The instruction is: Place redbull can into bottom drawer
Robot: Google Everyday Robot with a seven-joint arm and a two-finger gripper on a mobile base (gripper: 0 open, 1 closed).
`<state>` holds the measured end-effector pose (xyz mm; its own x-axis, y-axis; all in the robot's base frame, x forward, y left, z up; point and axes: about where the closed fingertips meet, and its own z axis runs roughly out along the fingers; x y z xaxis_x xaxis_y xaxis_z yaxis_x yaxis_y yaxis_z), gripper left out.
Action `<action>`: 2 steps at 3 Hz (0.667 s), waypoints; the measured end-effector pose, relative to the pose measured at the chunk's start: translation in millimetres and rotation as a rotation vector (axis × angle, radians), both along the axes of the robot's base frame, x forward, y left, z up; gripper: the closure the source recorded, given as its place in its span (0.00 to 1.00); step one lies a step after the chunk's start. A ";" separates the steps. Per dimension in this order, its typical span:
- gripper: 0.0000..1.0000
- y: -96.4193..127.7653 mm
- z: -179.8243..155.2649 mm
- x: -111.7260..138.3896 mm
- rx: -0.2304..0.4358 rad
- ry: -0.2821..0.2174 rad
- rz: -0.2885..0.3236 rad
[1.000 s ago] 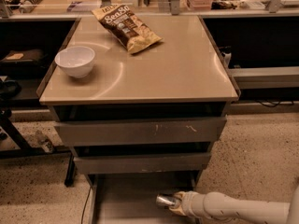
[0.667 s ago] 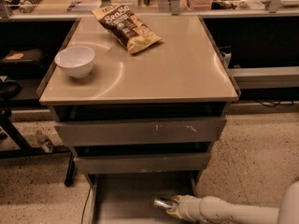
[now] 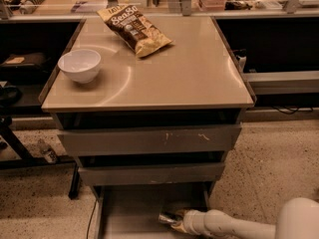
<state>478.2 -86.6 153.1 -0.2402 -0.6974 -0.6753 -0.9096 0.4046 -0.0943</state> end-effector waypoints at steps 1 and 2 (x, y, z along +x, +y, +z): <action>1.00 -5.5 -26.3 9.4 -0.031 0.015 -0.016; 0.81 -5.7 -27.0 10.5 -0.032 0.015 -0.016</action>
Offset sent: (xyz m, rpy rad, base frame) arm 0.0084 -0.0049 -0.0237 -0.0276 0.0141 -0.0146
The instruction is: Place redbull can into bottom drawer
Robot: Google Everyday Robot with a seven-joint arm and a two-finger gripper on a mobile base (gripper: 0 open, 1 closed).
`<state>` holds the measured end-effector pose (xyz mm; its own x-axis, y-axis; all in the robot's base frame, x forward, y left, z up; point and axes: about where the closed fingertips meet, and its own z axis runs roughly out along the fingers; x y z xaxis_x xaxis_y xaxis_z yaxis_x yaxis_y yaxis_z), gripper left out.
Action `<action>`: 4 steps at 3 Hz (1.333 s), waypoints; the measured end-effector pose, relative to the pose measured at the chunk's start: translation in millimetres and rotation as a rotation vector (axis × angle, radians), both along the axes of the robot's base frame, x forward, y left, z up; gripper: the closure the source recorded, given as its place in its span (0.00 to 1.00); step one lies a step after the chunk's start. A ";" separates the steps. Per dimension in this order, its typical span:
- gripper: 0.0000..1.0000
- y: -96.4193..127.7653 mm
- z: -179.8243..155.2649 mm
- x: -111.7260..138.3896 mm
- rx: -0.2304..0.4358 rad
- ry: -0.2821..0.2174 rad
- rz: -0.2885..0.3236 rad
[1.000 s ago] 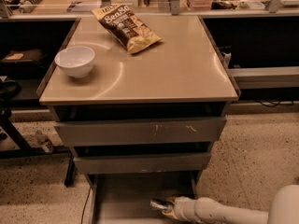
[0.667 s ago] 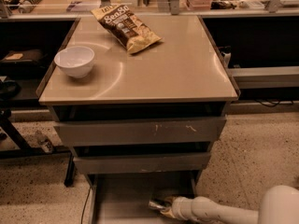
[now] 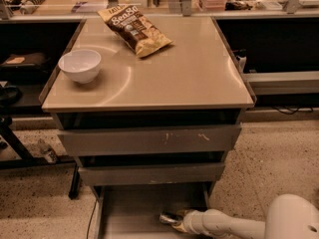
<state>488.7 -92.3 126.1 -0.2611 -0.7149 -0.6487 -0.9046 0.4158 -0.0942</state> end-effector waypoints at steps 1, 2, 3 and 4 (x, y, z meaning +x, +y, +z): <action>0.58 0.0 0.0 0.0 0.000 0.000 0.000; 0.35 0.1 0.0 0.0 0.000 0.000 0.000; 0.11 0.1 0.0 0.0 0.000 0.000 0.000; 0.00 0.1 0.0 0.0 0.000 0.000 0.000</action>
Offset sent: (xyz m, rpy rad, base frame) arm 0.0000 0.0000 0.0000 0.0000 0.0000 0.0000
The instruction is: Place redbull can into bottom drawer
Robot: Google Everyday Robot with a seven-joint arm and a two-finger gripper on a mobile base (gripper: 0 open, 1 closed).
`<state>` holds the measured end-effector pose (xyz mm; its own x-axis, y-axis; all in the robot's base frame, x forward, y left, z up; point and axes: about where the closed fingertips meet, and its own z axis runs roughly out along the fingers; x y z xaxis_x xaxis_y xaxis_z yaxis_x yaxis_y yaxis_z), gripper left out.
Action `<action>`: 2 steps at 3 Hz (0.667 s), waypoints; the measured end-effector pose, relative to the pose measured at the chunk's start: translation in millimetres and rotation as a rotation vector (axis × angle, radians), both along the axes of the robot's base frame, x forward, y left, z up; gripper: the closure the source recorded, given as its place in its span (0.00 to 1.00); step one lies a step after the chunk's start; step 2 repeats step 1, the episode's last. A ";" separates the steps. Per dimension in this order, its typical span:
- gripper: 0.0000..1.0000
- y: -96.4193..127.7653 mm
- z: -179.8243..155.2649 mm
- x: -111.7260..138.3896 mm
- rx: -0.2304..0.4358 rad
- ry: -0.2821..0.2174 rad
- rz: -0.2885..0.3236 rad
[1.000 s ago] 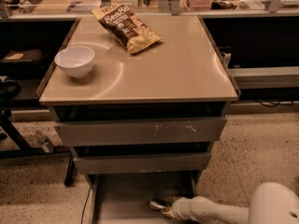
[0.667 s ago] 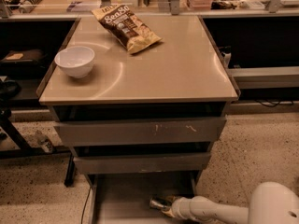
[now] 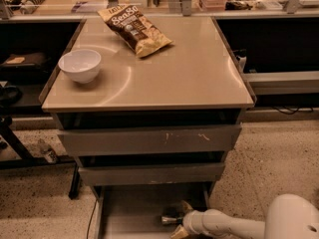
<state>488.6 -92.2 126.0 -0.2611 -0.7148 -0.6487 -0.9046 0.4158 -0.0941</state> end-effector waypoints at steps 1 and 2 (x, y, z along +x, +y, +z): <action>0.00 0.0 0.0 0.0 0.000 0.000 0.000; 0.00 0.0 0.0 0.0 0.000 0.000 0.000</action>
Offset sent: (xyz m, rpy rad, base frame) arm 0.0000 0.0000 0.0000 0.0000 0.0000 0.0000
